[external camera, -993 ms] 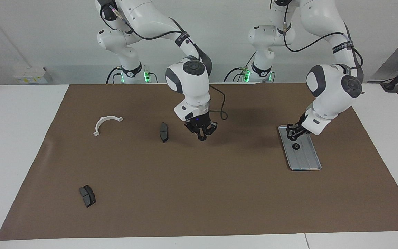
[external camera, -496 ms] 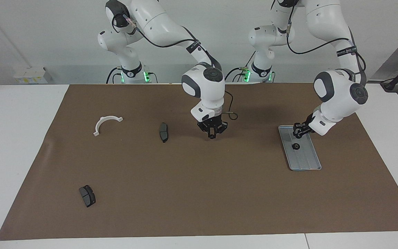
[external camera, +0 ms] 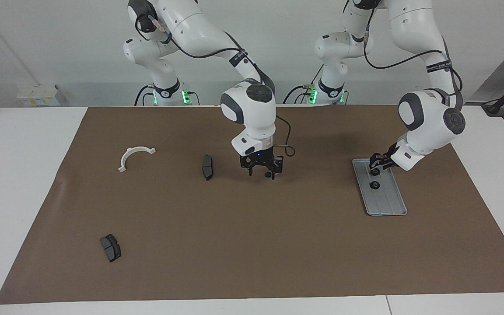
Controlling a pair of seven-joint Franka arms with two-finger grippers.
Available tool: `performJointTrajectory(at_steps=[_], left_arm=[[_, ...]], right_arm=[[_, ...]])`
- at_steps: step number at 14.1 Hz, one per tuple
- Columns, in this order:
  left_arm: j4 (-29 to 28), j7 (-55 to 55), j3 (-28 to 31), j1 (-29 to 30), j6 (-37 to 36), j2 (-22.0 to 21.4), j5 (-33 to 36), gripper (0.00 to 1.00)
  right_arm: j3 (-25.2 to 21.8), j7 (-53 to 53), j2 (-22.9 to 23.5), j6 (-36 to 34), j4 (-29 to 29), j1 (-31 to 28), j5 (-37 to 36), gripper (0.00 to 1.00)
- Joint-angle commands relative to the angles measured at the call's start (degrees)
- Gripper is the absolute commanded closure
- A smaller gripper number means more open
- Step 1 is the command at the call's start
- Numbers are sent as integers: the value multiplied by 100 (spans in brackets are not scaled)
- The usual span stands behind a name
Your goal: Pick bearing gear from pile to tray
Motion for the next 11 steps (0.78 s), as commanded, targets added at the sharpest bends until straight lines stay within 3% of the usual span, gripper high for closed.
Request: performJointTrajectory(at_steps=[1,4,8,11], left_arm=[[-82,78,-22,15,125,-80,-40,28],[85,-219,-58,-457,143,-62,-40,28],[94,-2299,-58,-1714,291,-89,-40,30],[77,-3715,-66,-2593,800,-89,-66,32]], right_arm=[[75,-311,-705,-69,-362,-604,-49,0],[76,-916,-1199,-473,-469,-1167,13,0],[76,-2250,-1805,-1079,-416,-1932,408,0],[58,-3437,-2166,-1527,-372,-2547,409,0]])
